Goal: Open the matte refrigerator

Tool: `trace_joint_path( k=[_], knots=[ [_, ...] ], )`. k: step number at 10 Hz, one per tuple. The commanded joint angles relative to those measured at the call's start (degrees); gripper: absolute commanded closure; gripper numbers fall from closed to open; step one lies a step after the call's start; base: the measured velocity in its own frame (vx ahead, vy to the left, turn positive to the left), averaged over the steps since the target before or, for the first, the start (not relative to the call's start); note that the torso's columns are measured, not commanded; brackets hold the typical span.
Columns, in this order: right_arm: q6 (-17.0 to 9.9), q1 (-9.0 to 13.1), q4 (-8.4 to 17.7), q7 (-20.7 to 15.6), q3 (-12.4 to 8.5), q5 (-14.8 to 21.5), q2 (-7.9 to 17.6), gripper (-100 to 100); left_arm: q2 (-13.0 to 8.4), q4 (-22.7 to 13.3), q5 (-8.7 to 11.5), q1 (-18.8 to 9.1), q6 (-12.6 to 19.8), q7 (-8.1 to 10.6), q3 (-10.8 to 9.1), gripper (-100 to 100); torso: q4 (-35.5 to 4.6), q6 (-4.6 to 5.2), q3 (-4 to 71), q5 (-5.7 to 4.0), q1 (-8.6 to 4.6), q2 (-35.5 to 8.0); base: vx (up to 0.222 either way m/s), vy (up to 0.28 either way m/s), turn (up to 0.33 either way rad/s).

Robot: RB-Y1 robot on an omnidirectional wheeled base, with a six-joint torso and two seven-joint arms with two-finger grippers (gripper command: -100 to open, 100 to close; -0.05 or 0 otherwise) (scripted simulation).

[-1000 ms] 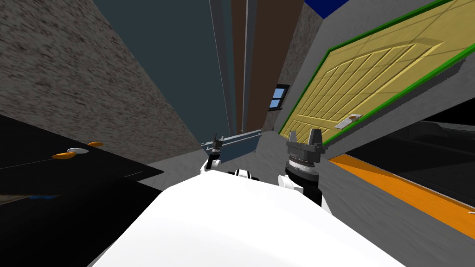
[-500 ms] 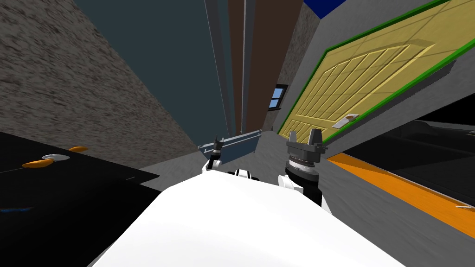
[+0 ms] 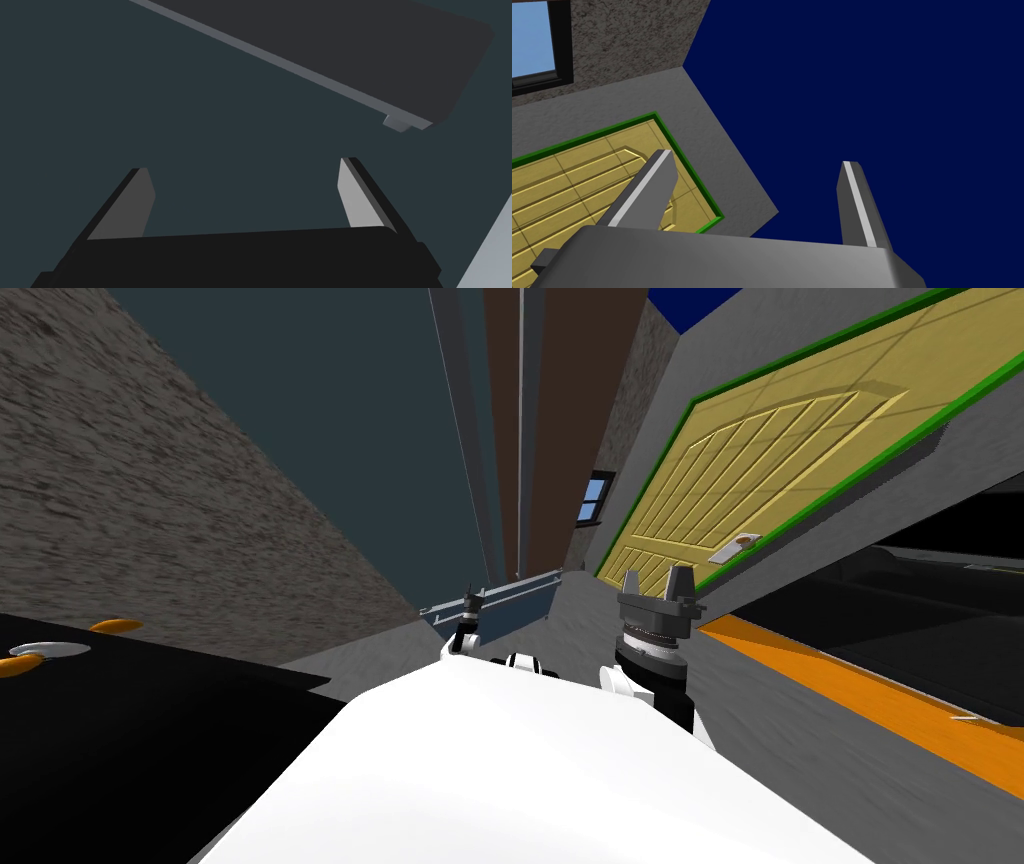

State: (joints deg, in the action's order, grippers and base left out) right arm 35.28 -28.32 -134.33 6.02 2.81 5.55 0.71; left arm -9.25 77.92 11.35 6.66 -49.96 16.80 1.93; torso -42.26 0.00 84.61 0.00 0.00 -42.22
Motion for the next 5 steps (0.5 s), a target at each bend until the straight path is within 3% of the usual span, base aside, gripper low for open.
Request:
trace_joint_path(
  k=[1,5],
  knots=[
    [0.0,0.0,0.0,0.0,0.0,0.0,0.0,0,0.8,-4.4,0.8,-1.6,-1.5,0.89,0.0,-100,0.0,-0.01,0.0,0.01,0.03,0.0,0.08,0.026,-0.061],
    [0.0,0.0,0.0,0.0,0.0,0.0,0.0,0,2.6,-9.4,1.6,-3.2,-2.7,1.62,0.01,-100,0.0,0.0,-0.1,0.0,-0.01,-0.1,0.043,0.014,-0.038]
  ],
)
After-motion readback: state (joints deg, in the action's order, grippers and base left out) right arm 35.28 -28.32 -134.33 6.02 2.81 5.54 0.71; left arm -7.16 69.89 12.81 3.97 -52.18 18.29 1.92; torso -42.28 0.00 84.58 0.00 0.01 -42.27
